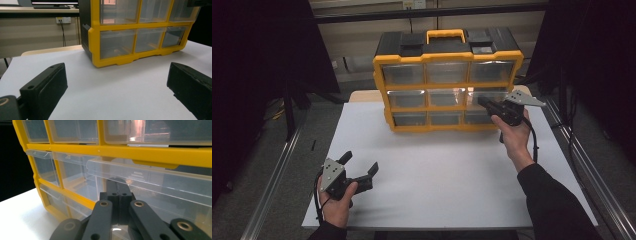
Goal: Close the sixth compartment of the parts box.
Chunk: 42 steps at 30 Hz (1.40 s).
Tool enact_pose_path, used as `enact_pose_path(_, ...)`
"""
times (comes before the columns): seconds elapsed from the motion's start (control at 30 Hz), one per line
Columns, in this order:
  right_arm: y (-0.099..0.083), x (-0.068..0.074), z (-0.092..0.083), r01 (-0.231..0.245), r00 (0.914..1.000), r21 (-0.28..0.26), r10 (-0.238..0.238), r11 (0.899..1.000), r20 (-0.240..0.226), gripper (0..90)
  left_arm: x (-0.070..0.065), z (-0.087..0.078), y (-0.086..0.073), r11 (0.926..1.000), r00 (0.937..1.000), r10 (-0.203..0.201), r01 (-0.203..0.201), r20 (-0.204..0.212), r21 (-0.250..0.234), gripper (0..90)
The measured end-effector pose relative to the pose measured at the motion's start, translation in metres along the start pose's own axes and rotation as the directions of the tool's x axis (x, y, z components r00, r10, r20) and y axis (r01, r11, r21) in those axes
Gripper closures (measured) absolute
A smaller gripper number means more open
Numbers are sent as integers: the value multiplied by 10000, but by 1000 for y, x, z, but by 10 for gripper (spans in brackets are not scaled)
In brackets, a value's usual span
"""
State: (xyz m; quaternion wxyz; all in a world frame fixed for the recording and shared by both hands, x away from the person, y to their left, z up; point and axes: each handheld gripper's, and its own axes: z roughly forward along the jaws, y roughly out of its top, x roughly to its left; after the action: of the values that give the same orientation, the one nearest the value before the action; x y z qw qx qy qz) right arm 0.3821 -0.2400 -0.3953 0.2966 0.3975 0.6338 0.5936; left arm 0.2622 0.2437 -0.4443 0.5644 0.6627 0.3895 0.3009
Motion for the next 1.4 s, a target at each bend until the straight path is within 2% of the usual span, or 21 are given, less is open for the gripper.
enact_pose_path(0.23, 1, -2, 4, -70, 9999, 41, 70, 10000, 115, 900, 0, -1, 1, 10000, 9999, 78, -77, -107, 34, 33)
enact_pose_path(0.33, 1, -2, 5, -81, 9999, 29, 81, 10000, 126, 900, 1, 0, 0, 10000, 10000, 13, -14, 8, 19, 33)
enact_pose_path(1.07, 1, -6, 16, -175, 9989, 29, 174, 9998, 440, 900, 0, 0, 0, 10000, 10000, 7, -7, 16, -5, 33)
enact_pose_path(1.2, 2, -6, 17, -41, 9984, 121, 34, 9999, 567, 900, 0, 0, 0, 10000, 10000, -9, 9, 27, 2, 33)
enact_pose_path(1.33, 1, -6, 16, 134, 9963, 453, -172, 9989, 836, 900, 0, 0, 0, 10000, 10000, 3, -3, -16, 46, 33)
enact_pose_path(1.4, 1, -7, 16, 80, 9963, 494, -122, 9987, 853, 900, 0, 0, 0, 10000, 10000, 36, -36, -35, 83, 33)
